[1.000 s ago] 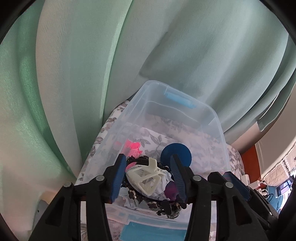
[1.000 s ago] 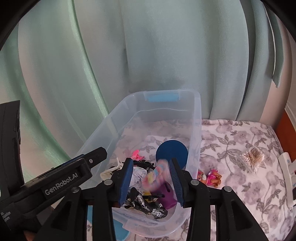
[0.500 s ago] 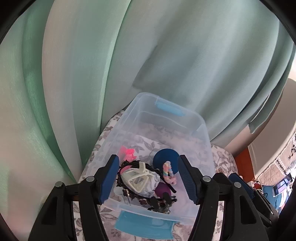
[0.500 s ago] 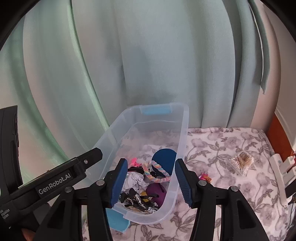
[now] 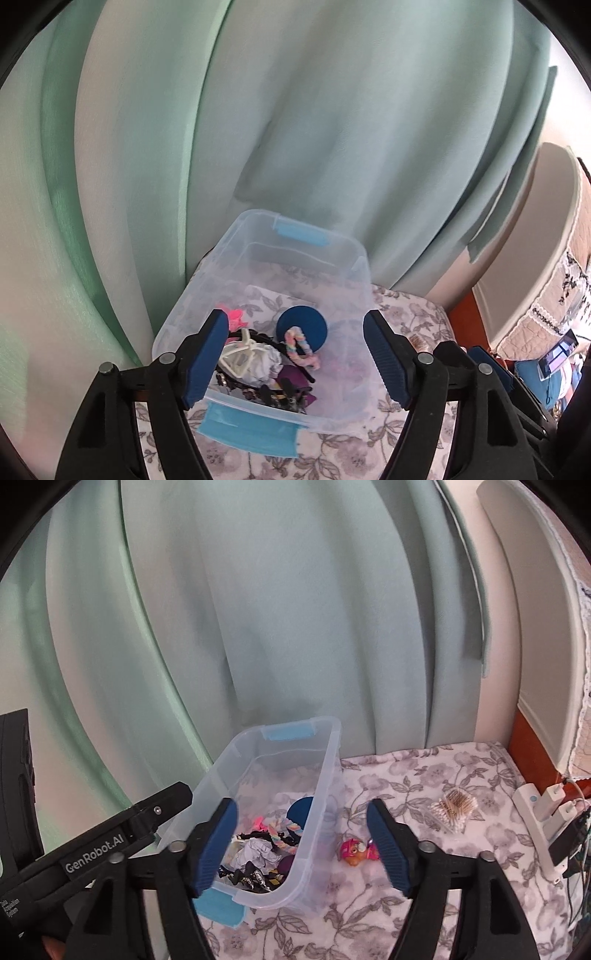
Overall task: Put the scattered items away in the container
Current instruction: 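Withdraw both tools from the container toward the puppy figure and cotton swab bag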
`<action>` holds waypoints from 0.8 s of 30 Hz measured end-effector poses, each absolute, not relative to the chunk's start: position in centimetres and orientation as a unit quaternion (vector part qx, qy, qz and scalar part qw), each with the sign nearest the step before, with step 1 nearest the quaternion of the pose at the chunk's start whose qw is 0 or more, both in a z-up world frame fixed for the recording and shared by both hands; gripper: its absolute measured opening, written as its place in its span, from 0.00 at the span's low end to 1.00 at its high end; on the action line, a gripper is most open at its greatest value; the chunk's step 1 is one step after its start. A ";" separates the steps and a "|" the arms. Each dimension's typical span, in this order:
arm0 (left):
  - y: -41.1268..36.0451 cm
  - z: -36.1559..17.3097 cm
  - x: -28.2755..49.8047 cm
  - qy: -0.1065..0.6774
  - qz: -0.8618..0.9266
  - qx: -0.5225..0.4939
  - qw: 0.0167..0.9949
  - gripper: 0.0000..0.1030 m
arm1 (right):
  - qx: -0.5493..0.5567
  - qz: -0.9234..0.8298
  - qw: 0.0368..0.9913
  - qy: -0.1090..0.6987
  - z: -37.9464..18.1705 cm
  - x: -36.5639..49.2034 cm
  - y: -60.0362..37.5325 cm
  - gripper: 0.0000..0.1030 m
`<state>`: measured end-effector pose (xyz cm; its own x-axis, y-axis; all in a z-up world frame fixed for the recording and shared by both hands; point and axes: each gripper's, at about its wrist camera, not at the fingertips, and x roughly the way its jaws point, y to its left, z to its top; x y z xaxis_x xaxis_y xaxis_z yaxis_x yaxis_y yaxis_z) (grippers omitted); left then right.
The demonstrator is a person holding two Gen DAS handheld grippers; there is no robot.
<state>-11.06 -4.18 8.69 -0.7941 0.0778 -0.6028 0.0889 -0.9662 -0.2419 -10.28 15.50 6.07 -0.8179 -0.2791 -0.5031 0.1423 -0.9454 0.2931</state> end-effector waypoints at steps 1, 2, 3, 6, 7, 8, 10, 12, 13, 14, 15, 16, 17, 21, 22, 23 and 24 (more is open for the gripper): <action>-3.8 9.0 -11.0 0.128 -0.939 0.319 0.001 0.75 | 0.276 -0.946 0.110 -0.127 6.3 -10.1 16.0 0.81; -3.4 9.3 -10.9 0.124 -0.940 0.317 0.000 0.75 | 0.272 -0.947 0.108 -0.133 6.5 -9.8 16.5 0.81; -3.1 9.6 -10.7 0.120 -0.942 0.314 -0.001 0.75 | 0.268 -0.947 0.106 -0.138 6.7 -9.6 17.0 0.81; -1.7 10.6 -10.4 0.109 -0.945 0.307 -0.006 0.76 | 0.258 -0.949 0.105 -0.150 7.3 -9.0 18.6 0.89; -1.2 10.9 -10.2 0.105 -0.947 0.305 -0.008 0.78 | 0.254 -0.949 0.105 -0.153 7.5 -8.8 19.1 0.92; -0.8 11.2 -10.1 0.102 -0.948 0.302 -0.010 0.80 | 0.249 -0.950 0.102 -0.156 7.6 -8.5 19.6 0.96; -0.1 11.6 -10.0 0.097 -0.949 0.299 -0.011 0.81 | 0.242 -0.951 0.097 -0.166 7.7 -7.9 20.7 0.98; 0.8 11.9 -9.8 0.092 -0.950 0.298 -0.014 0.81 | 0.239 -0.950 0.095 -0.175 7.7 -7.5 21.8 0.99; 1.2 12.0 -9.7 0.090 -0.951 0.297 -0.015 0.81 | 0.236 -0.951 0.092 -0.179 7.8 -7.3 22.4 1.00; 1.7 12.2 -9.6 0.087 -0.951 0.295 -0.016 0.81 | 0.231 -0.951 0.089 -0.183 7.8 -7.0 23.1 1.00; 2.2 12.3 -9.5 0.085 -0.952 0.293 -0.018 0.81 | 0.228 -0.952 0.086 -0.187 7.9 -6.8 23.7 1.00; 2.7 12.5 -9.4 0.083 -0.953 0.292 -0.020 0.81 | 0.225 -0.952 0.084 -0.191 7.9 -6.6 24.4 1.00; 3.2 12.6 -9.3 0.082 -0.953 0.291 -0.021 0.81 | 0.222 -0.952 0.081 -0.195 7.9 -6.4 25.1 1.00; 5.3 12.9 -9.1 0.072 -0.954 0.291 -0.029 0.81 | 0.208 -0.955 0.068 -0.202 7.9 -5.5 27.5 1.00; 5.9 12.9 -9.0 0.069 -0.954 0.291 -0.031 0.81 | 0.206 -0.955 0.066 -0.205 7.9 -5.3 28.1 1.00; 6.5 13.0 -8.9 0.065 -0.954 0.291 -0.033 0.81 | 0.204 -0.954 0.067 -0.209 7.9 -5.1 28.6 1.00; 7.1 13.0 -8.8 0.062 -0.954 0.291 -0.034 0.81 | 0.203 -0.954 0.066 -0.212 7.9 -4.9 29.1 1.00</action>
<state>-8.84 7.08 13.01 -0.8283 0.1009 -0.5512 -0.0287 -0.9900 -0.1380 -4.90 29.06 7.87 -0.9090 -0.2116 -0.3591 0.0397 -0.9016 0.4307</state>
